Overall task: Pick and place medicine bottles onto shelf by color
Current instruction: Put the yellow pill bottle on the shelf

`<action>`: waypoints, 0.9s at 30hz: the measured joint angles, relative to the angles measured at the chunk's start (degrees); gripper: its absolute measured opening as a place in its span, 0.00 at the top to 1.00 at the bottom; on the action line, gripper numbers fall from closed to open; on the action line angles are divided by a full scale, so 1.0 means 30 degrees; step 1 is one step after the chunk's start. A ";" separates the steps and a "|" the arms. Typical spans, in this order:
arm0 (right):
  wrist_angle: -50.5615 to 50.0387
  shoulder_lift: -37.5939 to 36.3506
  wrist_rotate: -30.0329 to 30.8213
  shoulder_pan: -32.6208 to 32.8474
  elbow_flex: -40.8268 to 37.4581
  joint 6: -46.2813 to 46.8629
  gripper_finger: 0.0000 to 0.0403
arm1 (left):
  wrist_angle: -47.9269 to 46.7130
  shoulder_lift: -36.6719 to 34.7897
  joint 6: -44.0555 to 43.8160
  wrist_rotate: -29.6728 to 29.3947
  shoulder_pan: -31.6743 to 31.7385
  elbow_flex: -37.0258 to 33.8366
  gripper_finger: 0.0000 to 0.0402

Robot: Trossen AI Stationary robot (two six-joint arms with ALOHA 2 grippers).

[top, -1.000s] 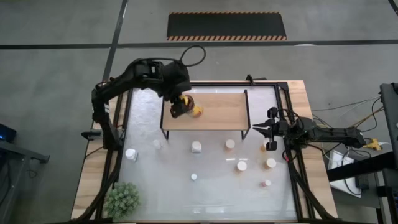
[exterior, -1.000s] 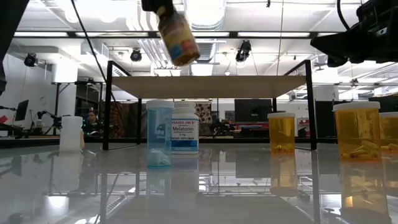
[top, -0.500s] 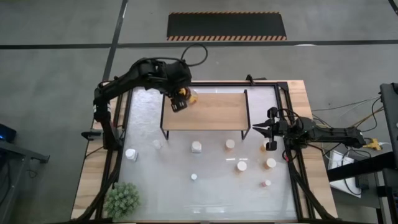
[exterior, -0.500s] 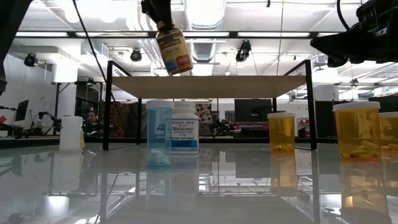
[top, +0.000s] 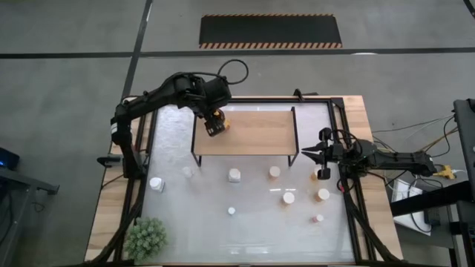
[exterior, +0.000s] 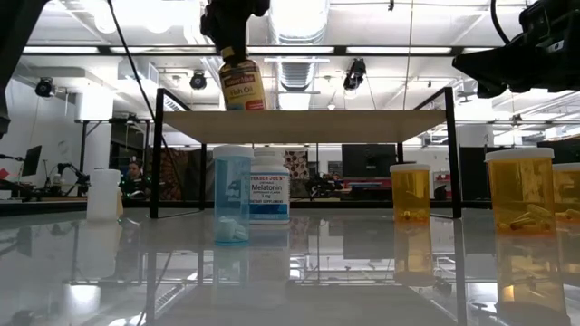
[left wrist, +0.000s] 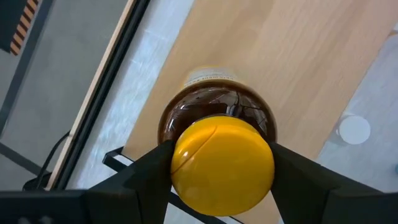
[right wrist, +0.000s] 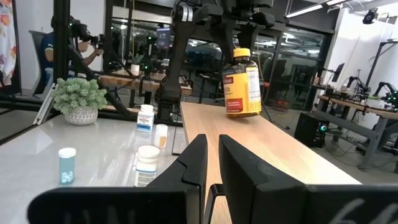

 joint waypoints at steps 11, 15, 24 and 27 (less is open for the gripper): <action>0.0000 0.0000 0.0000 0.0000 0.0000 0.0299 0.92 | 0.0000 -0.0007 0.0086 0.0098 0.0040 0.0033 0.40; 0.0000 0.0000 0.0000 0.0000 0.0000 0.0299 0.92 | -0.0014 -0.0007 0.0107 0.0104 0.0040 0.0025 0.34; -0.0007 0.0000 0.0000 0.0000 0.0000 0.0528 0.92 | -0.0013 -0.0081 0.1729 0.0106 0.0018 0.0760 0.31; -0.0007 0.0000 0.0000 0.0000 0.0000 0.0546 0.92 | -0.0014 -0.0285 0.2047 0.0106 0.0015 0.1434 0.31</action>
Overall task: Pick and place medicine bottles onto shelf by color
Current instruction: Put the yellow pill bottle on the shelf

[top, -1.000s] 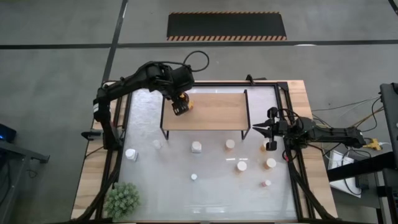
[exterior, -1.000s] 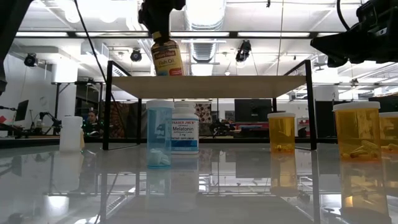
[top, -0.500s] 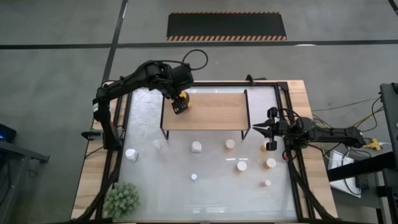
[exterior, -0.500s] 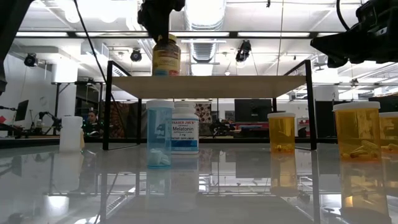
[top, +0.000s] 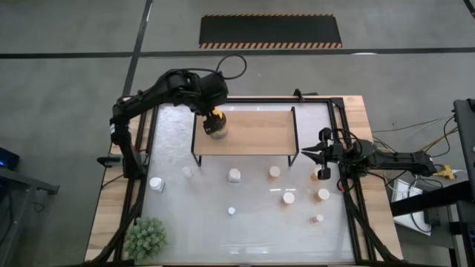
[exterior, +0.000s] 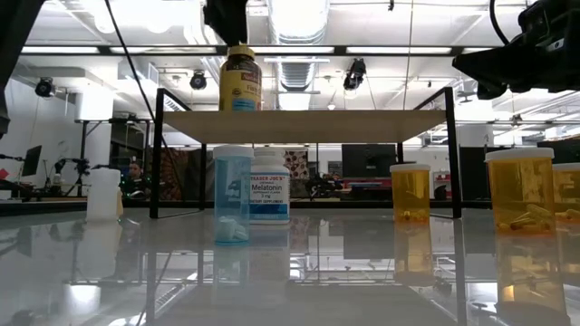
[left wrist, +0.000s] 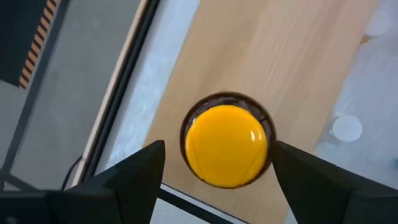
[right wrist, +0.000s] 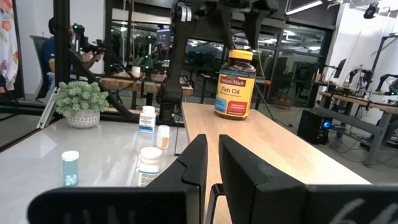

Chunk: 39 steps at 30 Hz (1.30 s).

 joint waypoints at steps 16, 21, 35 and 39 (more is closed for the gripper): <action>-0.0028 0.0007 0.0000 0.0000 0.0000 -0.0028 0.92 | 0.2801 -0.0814 -0.0663 -0.0364 -0.6102 -0.2833 0.52; -0.0138 0.0007 0.0000 0.0000 0.0000 -0.0044 0.92 | 0.4620 -0.0750 -0.1035 -0.3065 -0.6538 -0.6362 0.69; -0.0291 0.0007 0.0000 0.0000 0.0000 0.0459 0.92 | 0.4155 -0.1788 -0.2495 -0.6254 -0.3885 -1.0247 0.99; -0.0452 0.0015 -0.0005 0.0000 0.0000 0.0459 0.92 | 0.4451 -0.2672 -0.2565 -0.6178 -0.3985 -1.0552 0.99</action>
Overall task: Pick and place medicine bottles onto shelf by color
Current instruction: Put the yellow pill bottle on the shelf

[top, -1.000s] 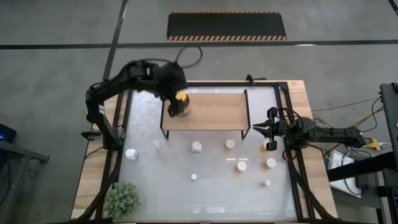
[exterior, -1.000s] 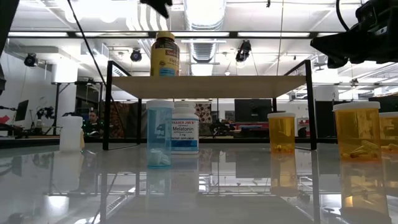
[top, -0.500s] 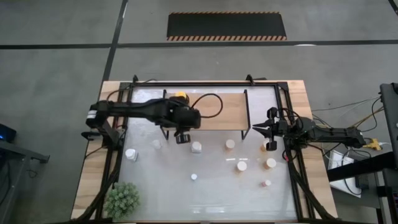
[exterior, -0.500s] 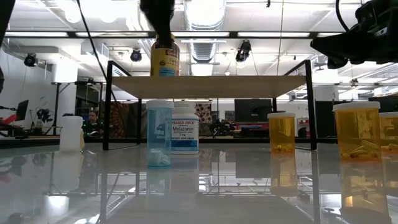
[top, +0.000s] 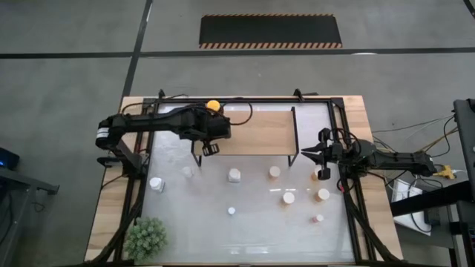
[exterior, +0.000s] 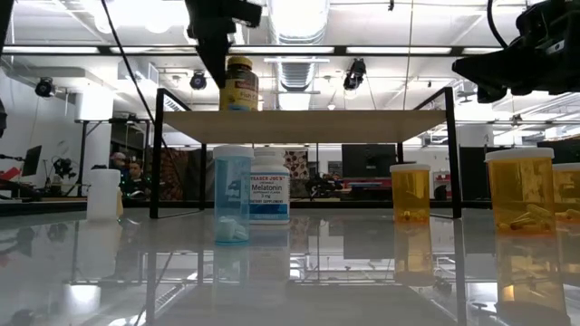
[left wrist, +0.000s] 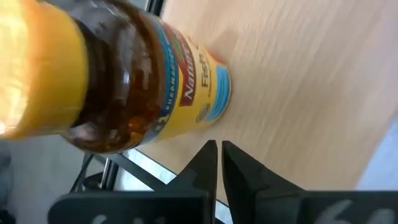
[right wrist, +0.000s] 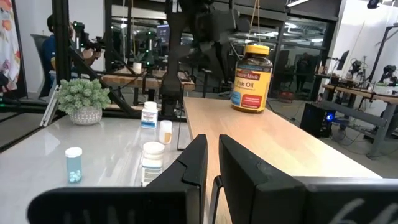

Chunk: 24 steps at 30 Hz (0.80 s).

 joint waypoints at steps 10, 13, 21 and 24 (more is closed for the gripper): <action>-0.0270 0.0000 0.0005 0.0000 0.0000 0.0138 0.92 | 0.8040 -0.2989 0.3795 -0.0286 -0.1306 -0.0201 0.99; -0.0262 -0.0007 0.0005 0.0000 -0.0006 0.0188 0.92 | 1.0609 -0.3918 0.5433 -0.1936 -0.0880 -0.1195 0.99; -0.0263 -0.0007 0.0012 0.0000 0.0000 0.0525 0.92 | 1.4514 -0.5000 0.5588 -0.2729 0.1707 -0.4834 0.99; -0.0268 -0.0006 0.0013 0.0000 0.0000 0.0666 0.92 | 1.4492 -0.5177 0.5574 -0.2711 0.2097 -0.5541 0.99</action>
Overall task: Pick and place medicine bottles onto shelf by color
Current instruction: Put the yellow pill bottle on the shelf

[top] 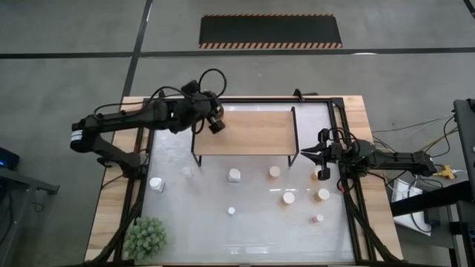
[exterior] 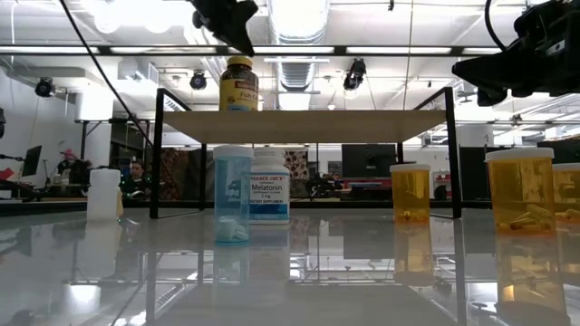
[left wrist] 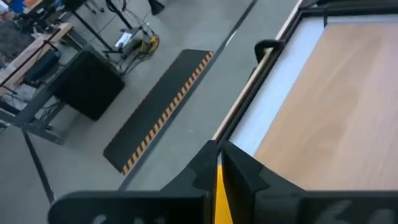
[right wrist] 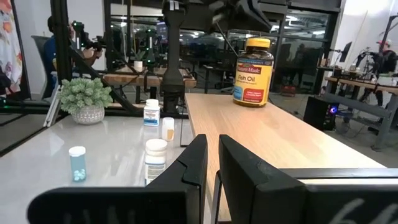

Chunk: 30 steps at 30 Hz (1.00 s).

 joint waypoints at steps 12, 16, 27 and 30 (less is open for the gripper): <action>-0.0016 0.0006 -0.0001 0.0000 -0.0006 0.0358 0.92 | -0.1853 -0.1237 -0.0018 0.2230 -0.0019 -0.0134 0.99; -0.0016 0.0006 -0.0002 0.0000 0.0000 0.0369 0.92 | -0.1993 -0.1485 -0.0015 0.2230 -0.0014 -0.0155 0.99; -0.0016 0.0006 -0.0007 0.0000 -0.0005 0.0347 0.92 | -0.1515 -0.1381 -0.0007 0.1192 0.0003 -0.1175 0.99; -0.0016 0.0006 -0.0007 0.0007 0.0000 0.0347 0.92 | -0.1728 -0.1537 0.0013 0.0771 0.0021 -0.1215 0.99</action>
